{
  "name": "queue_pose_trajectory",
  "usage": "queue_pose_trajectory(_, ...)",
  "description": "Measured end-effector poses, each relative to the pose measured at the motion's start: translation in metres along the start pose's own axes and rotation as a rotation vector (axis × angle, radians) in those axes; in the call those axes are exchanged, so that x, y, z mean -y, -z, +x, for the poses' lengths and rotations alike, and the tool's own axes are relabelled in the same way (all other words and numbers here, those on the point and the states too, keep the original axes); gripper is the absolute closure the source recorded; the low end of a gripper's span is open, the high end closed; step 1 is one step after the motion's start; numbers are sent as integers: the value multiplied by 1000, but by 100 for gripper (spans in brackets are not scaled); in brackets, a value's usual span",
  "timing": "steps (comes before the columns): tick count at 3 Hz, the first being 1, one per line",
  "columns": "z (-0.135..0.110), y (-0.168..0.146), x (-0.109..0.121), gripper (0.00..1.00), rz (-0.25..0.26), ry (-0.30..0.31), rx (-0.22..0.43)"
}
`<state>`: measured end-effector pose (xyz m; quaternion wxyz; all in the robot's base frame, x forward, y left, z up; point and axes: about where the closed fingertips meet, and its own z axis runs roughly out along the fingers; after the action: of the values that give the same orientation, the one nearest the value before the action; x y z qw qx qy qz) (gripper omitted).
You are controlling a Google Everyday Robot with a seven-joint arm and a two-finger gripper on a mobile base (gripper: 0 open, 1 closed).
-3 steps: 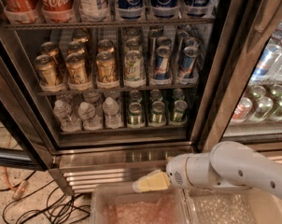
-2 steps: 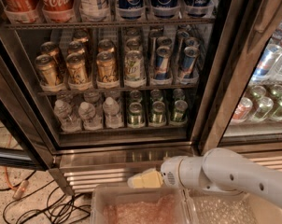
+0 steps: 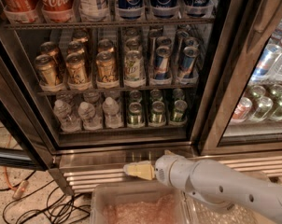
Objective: Pick green can from bottom shelf of fridge
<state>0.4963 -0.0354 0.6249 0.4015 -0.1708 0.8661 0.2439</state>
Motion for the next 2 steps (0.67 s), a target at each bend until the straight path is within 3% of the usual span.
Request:
queue_pose_trajectory(1, -26, 9, 22, 0, 183, -65, 76)
queue_pose_trajectory(2, -31, 11, 29, 0, 209, -66, 95)
